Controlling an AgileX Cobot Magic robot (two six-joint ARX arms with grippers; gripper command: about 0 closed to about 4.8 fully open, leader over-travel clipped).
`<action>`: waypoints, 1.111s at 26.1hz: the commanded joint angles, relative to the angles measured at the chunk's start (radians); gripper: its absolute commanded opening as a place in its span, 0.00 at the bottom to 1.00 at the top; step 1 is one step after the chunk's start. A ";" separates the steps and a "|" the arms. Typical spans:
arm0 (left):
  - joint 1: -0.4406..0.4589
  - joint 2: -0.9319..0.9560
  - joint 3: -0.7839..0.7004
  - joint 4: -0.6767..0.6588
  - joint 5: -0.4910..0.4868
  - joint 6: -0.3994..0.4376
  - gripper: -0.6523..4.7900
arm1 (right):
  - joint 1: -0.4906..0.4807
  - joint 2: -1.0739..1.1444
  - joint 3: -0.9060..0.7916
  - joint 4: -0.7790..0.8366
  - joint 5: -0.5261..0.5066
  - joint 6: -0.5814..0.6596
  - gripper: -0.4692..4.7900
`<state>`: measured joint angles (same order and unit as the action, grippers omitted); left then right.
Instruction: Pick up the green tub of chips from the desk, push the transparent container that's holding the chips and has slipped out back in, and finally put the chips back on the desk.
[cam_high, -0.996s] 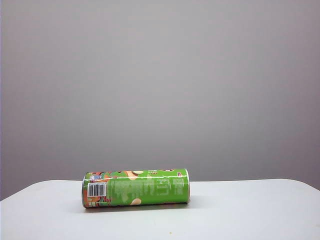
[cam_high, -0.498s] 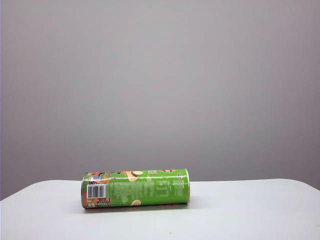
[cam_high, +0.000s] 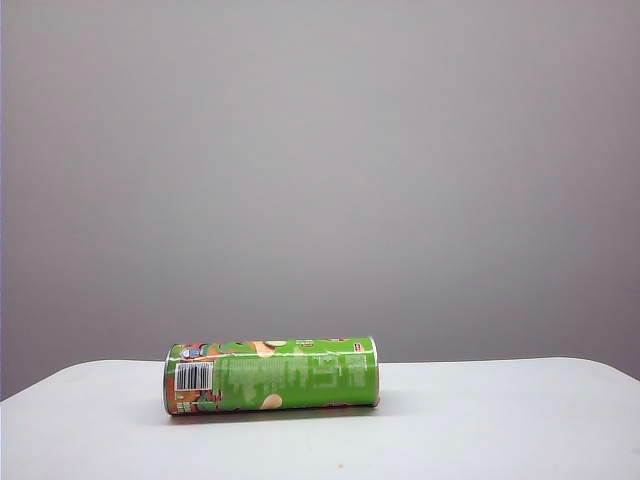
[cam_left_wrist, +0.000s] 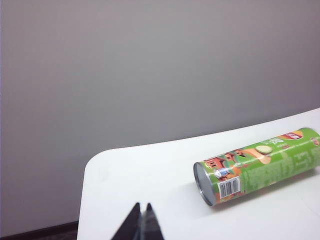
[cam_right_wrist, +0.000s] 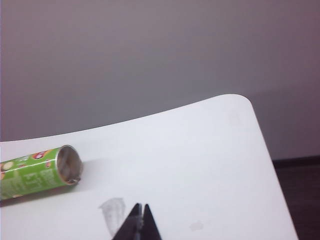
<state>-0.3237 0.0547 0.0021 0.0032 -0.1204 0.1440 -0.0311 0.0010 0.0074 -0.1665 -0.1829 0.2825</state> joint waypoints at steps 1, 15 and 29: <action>0.001 0.000 0.003 -0.005 0.003 0.019 0.11 | 0.000 0.000 -0.006 0.006 0.009 -0.007 0.09; 0.094 0.000 0.004 -0.055 0.012 -0.032 0.18 | 0.000 0.000 -0.006 0.008 0.006 -0.006 0.09; 0.094 0.000 0.004 -0.100 -0.037 -0.027 0.18 | 0.000 0.002 -0.006 -0.002 0.080 -0.006 0.09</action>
<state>-0.2302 0.0547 0.0025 -0.1020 -0.1581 0.1177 -0.0315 0.0021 0.0074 -0.1776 -0.1059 0.2787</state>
